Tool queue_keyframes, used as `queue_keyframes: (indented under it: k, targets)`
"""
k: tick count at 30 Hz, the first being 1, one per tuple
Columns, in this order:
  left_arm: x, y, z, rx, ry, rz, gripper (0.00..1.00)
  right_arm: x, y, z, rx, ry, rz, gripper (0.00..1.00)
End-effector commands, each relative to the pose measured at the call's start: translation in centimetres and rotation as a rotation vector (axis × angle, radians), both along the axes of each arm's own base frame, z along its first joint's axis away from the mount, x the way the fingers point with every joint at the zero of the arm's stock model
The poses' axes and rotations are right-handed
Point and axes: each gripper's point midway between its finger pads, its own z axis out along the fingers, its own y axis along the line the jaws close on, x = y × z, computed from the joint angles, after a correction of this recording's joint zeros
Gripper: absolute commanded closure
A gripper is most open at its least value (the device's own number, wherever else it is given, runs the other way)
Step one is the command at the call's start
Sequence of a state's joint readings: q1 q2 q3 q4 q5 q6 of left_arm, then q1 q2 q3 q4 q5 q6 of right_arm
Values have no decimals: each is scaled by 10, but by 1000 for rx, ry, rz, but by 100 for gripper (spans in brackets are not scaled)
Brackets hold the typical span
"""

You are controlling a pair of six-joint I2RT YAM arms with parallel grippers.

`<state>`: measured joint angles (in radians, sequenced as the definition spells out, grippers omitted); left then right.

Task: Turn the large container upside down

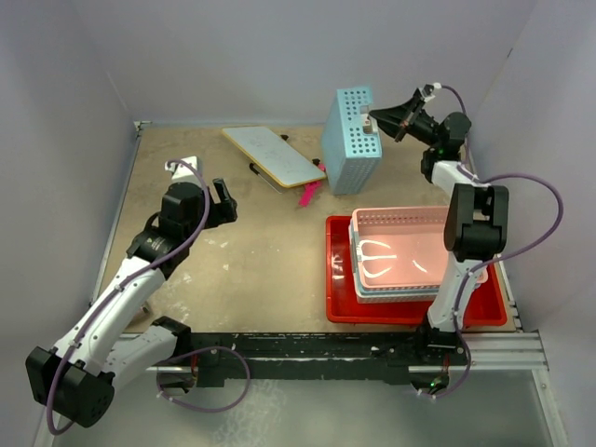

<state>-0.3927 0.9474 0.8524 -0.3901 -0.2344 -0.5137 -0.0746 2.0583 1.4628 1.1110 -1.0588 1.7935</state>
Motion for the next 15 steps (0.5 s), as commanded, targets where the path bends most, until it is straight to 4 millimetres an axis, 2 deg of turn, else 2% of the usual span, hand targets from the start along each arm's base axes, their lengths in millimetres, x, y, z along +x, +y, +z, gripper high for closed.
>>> queue_keyframes:
  k: [1, 5, 8, 10, 15]
  targets:
    - [6, -3, 23, -38, -48, 2, 21, -8, -20, -21, -38, 66, -1, 100]
    - [6, -3, 26, -39, -53, 1, 21, 0, -58, -58, -137, 199, -109, 100]
    - [6, -3, 27, -37, -54, -1, 21, 2, -84, -80, -276, 266, -179, 99]
    - [7, -4, 28, -38, -55, -3, 21, 5, -100, -91, -357, 295, -202, 86]
    - [8, -7, 29, -44, -54, -17, 21, 6, -145, -110, -560, 375, -324, 42]
